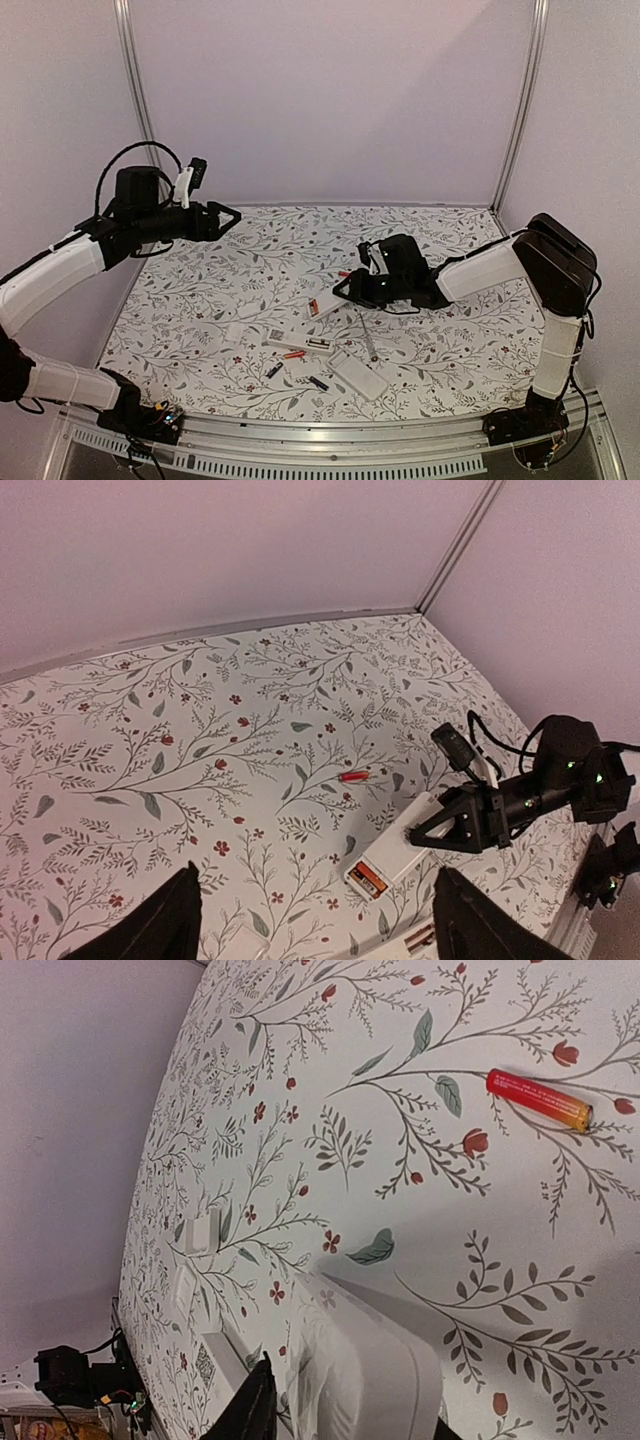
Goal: Unload the batteries from the remote control
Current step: Place the remote control without the battery cover at the center of the board.
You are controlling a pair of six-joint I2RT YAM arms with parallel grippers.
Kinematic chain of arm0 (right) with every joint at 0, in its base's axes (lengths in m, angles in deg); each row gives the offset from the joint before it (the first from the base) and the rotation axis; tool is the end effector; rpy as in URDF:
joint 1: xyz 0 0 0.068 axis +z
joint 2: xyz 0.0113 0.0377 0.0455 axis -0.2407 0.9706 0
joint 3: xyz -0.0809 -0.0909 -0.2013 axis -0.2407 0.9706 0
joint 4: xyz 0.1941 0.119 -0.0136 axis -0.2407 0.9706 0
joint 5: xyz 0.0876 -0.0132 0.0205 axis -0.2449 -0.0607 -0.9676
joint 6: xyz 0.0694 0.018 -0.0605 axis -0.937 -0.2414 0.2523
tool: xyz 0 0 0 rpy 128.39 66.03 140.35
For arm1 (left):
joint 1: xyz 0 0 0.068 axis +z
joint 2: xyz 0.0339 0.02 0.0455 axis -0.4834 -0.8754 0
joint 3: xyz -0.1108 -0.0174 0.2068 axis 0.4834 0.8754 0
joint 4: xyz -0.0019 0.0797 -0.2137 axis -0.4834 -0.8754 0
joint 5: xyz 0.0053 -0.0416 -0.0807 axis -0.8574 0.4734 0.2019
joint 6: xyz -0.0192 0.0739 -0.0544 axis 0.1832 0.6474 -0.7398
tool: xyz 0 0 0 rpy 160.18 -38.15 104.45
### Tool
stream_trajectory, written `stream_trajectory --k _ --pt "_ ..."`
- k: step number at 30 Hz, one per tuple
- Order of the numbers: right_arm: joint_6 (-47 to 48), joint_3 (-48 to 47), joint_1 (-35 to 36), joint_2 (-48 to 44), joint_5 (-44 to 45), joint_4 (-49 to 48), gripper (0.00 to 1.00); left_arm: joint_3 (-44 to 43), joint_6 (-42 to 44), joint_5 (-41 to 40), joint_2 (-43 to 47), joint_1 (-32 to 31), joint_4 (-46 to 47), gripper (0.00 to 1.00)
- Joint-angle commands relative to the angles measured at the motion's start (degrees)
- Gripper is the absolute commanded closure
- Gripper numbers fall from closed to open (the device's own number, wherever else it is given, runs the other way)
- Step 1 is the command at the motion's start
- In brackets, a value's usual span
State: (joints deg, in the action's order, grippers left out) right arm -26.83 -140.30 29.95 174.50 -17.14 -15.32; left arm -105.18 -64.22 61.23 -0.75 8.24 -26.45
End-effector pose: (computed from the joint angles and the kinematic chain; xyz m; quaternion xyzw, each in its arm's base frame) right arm 0.2717 0.2968 0.1049 -0.0571 0.8716 0.4258 0.2360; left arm 0.2625 -0.1303 0.2743 0.1367 0.8183 -0.3053 0.4674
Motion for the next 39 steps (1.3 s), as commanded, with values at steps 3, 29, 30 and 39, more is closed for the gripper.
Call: stream_trajectory --k 3,29,30,39 --pt "2.86 -1.01 0.24 0.45 3.44 3.99 0.59 0.49 0.26 0.57 -1.05 0.93 -0.22 0.21" --pt "15.52 -12.00 -0.90 5.17 17.33 20.13 0.42 -0.13 0.30 1.59 -2.19 1.14 -1.32 0.21" --pt "15.53 -12.03 -0.90 5.10 18.95 20.18 0.41 -0.13 0.34 1.56 -2.13 1.12 -1.32 0.21" --pt "16.23 -10.81 -0.90 0.73 21.90 23.64 0.35 1.10 -0.80 -0.09 0.33 2.55 0.04 0.20"
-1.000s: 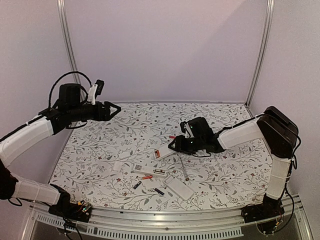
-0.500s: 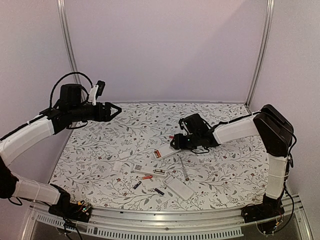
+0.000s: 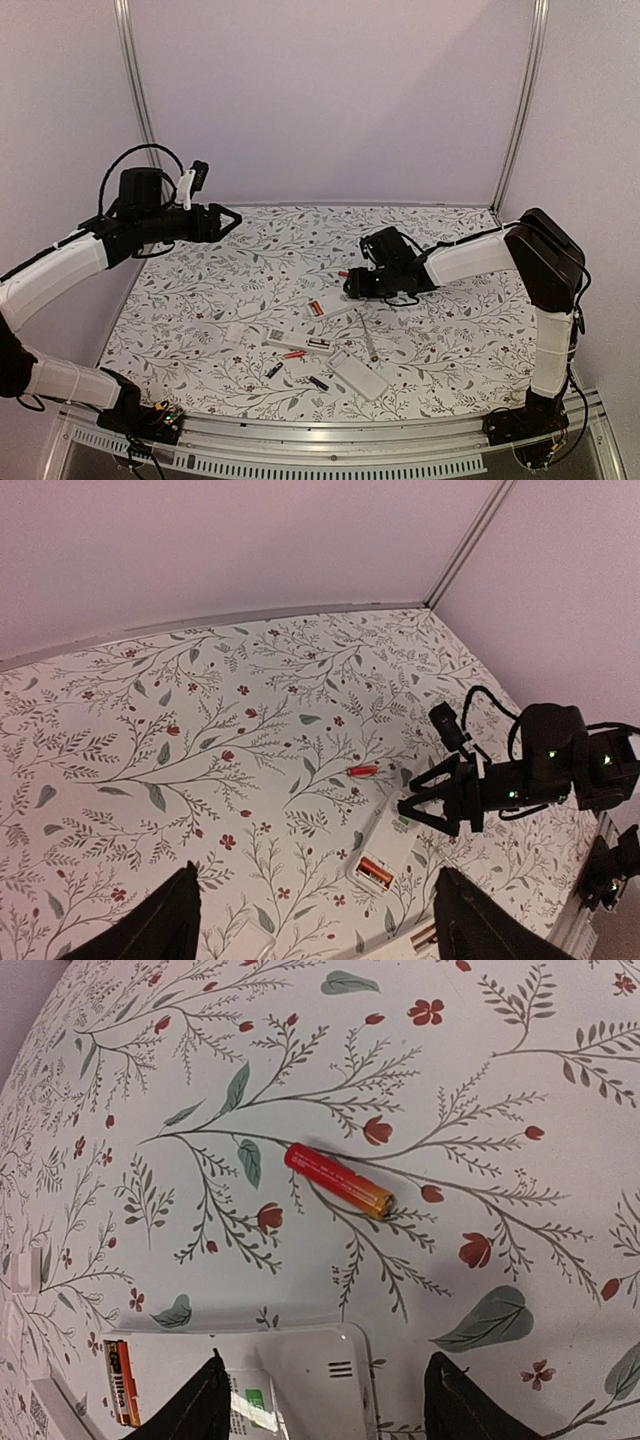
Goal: Unload the batteries from the remote control
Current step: Place the remote control without the battery cover at the center of the board, then pick up the screwdriver from the center of the board.
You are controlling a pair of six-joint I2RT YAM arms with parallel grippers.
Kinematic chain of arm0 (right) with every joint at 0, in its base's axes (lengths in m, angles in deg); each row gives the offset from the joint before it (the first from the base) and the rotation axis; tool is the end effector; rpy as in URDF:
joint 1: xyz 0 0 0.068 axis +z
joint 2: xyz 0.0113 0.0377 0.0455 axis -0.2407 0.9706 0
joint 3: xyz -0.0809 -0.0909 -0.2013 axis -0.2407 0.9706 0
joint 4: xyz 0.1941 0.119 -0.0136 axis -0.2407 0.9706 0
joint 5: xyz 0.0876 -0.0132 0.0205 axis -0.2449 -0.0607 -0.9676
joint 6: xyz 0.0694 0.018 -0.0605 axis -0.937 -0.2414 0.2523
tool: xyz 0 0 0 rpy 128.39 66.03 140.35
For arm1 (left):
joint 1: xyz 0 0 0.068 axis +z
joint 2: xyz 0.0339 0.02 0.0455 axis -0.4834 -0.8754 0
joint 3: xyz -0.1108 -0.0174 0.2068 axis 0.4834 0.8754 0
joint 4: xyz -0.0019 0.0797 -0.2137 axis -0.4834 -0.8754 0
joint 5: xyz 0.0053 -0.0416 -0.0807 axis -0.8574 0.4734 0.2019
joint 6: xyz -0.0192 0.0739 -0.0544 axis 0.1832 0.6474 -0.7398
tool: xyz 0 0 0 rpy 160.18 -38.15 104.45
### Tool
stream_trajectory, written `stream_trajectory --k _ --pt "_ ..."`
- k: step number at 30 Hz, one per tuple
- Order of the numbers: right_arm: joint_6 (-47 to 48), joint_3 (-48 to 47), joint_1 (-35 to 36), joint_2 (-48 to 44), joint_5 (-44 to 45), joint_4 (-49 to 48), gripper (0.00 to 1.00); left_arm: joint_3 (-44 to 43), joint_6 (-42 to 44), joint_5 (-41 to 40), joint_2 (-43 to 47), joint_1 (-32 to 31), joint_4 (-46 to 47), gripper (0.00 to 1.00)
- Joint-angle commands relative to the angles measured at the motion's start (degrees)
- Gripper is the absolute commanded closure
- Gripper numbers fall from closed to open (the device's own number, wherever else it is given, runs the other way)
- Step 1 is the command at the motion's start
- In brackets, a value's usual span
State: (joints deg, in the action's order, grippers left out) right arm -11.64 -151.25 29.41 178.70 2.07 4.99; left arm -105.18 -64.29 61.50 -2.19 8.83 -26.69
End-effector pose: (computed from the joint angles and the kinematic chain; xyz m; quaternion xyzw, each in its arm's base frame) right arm 0.3000 0.2799 0.0888 -0.0973 0.9254 0.2103 0.2999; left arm 0.2671 -0.1291 0.2669 0.1314 0.8265 -0.3027 0.4560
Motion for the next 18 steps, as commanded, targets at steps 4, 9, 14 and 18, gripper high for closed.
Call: stream_trajectory --k 4,9,14,18 --pt "1.71 2.77 -0.20 -8.40 2.82 6.77 0.37 0.93 -1.26 2.17 1.69 4.56 1.34 0.20" --pt "-0.06 5.69 2.29 -14.02 3.79 15.24 0.42 -3.89 -1.21 2.29 0.11 5.57 -1.34 0.20" --pt "-4.82 7.56 7.26 -15.92 2.04 19.22 0.44 -5.72 -0.73 0.66 -0.03 5.75 -2.22 0.20" --pt "-8.08 7.61 11.10 -15.02 1.30 21.38 0.46 -2.95 -1.25 -3.06 0.06 6.88 -3.29 0.20"
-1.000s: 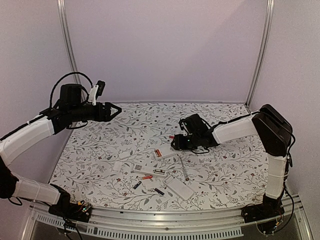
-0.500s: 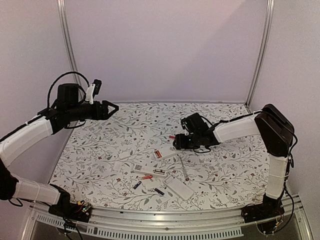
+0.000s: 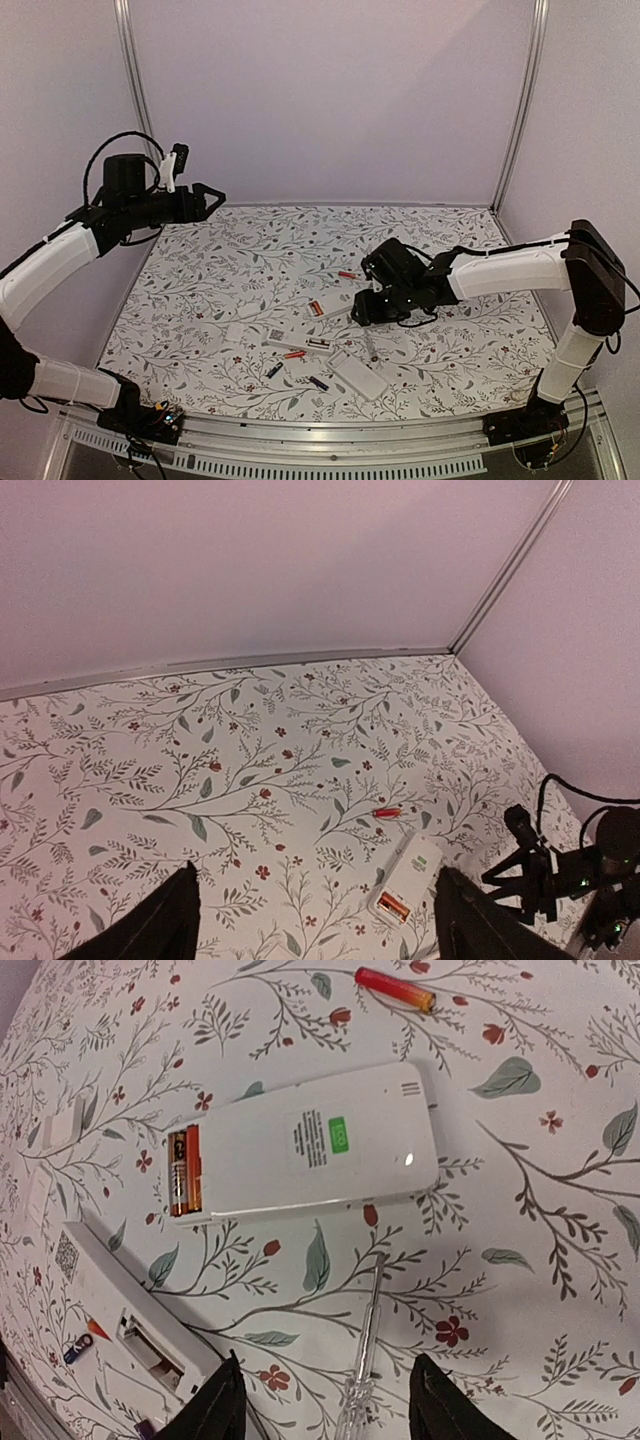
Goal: Unload the batteries from the remote control
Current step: Pick up the screwdriver from the center of the board.
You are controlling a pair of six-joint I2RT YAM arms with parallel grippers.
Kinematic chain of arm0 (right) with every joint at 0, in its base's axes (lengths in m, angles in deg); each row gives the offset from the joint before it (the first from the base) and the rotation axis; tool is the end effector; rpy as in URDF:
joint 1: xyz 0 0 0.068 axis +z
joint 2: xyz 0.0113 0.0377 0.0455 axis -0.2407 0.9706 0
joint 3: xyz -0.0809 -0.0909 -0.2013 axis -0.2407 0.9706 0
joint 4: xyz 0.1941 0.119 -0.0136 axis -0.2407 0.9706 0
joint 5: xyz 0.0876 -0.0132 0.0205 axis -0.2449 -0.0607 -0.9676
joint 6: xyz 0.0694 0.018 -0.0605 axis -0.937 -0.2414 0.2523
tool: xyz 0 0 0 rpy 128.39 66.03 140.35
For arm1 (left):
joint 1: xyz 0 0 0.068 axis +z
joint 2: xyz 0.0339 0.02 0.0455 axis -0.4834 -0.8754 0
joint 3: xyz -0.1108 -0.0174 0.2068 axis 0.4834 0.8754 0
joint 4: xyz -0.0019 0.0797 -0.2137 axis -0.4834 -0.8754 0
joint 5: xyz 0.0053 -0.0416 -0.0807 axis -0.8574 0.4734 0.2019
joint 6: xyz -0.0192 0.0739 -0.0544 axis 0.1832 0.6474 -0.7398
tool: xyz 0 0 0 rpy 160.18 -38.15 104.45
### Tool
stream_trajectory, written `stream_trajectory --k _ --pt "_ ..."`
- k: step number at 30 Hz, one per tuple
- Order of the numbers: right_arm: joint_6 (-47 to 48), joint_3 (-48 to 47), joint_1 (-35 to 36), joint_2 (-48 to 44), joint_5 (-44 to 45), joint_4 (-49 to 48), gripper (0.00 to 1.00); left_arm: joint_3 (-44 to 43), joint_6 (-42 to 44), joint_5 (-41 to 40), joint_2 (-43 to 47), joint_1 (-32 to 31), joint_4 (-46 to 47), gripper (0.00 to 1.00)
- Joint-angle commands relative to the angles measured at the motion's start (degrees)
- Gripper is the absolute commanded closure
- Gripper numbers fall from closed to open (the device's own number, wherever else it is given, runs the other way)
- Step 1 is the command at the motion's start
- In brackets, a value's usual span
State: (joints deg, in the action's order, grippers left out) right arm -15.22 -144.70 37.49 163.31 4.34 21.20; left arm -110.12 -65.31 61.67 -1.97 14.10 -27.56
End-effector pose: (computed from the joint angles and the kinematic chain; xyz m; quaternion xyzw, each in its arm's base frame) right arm 0.2239 0.2716 0.1241 -0.1315 0.9426 0.1843 0.2455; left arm 0.2796 -0.1048 0.2966 0.0925 0.8121 -0.2913 0.4971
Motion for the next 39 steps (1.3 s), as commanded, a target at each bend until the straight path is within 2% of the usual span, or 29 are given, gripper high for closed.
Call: stream_trajectory --k 1,15,29,39 --pt "-5.10 1.05 3.56 0.72 -0.95 5.60 0.47 2.66 -0.25 -3.59 0.07 1.74 -2.61 0.20" --pt "-7.62 2.07 5.53 3.24 0.17 6.65 0.56 3.58 -0.56 -3.73 0.94 1.83 -2.41 0.20" --pt "-8.73 1.94 6.32 4.46 1.87 7.56 0.72 3.82 -1.08 -3.34 0.80 1.88 -2.14 0.20" --pt "-9.18 1.93 6.41 5.32 2.67 7.89 0.79 4.01 -1.29 -3.32 0.69 1.86 -2.11 0.20"
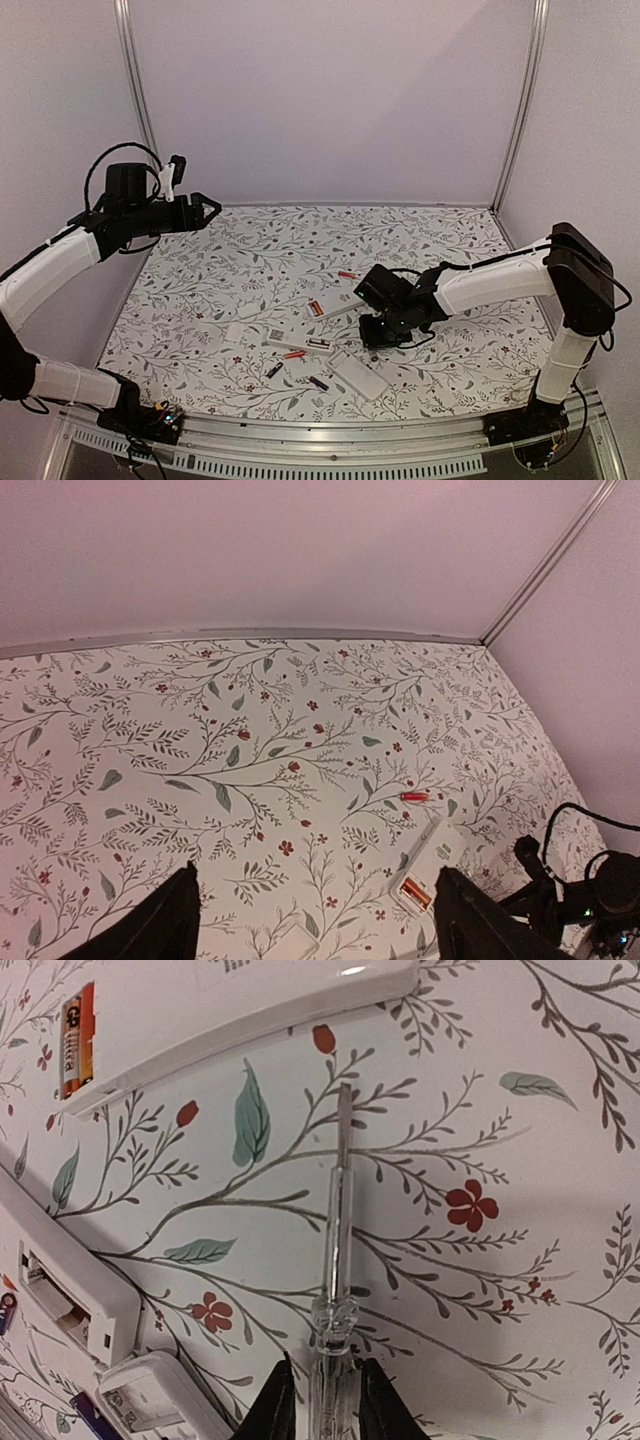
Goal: Unload the batteries from the remote control
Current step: Pick up the screwdriver from the center of the board.
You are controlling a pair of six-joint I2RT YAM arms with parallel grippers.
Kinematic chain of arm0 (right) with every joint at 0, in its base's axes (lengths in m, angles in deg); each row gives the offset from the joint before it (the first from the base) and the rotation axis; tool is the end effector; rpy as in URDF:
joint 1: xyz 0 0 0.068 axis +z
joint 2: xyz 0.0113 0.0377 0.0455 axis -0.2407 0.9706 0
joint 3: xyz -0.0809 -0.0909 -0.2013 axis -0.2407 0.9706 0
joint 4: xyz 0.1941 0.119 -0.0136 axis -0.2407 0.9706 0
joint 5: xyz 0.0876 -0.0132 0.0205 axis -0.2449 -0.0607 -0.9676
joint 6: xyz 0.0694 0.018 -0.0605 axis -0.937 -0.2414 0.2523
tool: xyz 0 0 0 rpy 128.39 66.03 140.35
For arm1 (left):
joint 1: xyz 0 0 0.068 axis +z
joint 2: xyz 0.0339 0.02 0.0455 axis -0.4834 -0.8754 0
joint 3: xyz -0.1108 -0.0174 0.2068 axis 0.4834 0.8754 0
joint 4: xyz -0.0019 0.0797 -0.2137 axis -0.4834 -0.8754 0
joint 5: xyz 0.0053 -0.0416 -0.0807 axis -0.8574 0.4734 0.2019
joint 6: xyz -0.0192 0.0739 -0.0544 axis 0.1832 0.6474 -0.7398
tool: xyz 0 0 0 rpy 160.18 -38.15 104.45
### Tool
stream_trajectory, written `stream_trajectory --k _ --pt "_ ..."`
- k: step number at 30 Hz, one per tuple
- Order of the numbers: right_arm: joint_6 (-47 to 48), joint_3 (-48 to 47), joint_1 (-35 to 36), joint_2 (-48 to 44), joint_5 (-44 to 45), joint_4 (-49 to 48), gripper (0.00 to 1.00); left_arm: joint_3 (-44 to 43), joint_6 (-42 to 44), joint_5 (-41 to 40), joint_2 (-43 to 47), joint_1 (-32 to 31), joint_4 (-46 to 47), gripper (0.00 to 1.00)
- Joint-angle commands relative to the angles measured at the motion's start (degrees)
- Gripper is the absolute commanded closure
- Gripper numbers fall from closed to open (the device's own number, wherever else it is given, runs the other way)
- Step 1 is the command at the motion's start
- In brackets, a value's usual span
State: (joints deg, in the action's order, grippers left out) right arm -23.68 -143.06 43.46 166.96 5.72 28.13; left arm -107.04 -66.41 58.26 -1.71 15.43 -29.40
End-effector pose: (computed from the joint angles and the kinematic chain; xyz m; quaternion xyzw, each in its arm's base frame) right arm 0.1833 0.2723 0.0866 -0.1154 0.9715 0.1264 0.1640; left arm 0.2799 -0.0929 0.2735 0.0527 0.8393 -0.2621 0.4735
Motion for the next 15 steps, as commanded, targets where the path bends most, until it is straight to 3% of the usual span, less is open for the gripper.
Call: stream_trajectory --k 1,15 --pt "-0.80 0.29 0.45 1.71 1.27 0.93 0.79 0.89 -0.20 0.04 0.46 0.56 -0.26 0.20" --pt "-1.02 -0.12 0.53 3.03 1.36 0.32 0.84 0.85 -0.16 -0.20 0.20 0.56 -0.22 0.20"
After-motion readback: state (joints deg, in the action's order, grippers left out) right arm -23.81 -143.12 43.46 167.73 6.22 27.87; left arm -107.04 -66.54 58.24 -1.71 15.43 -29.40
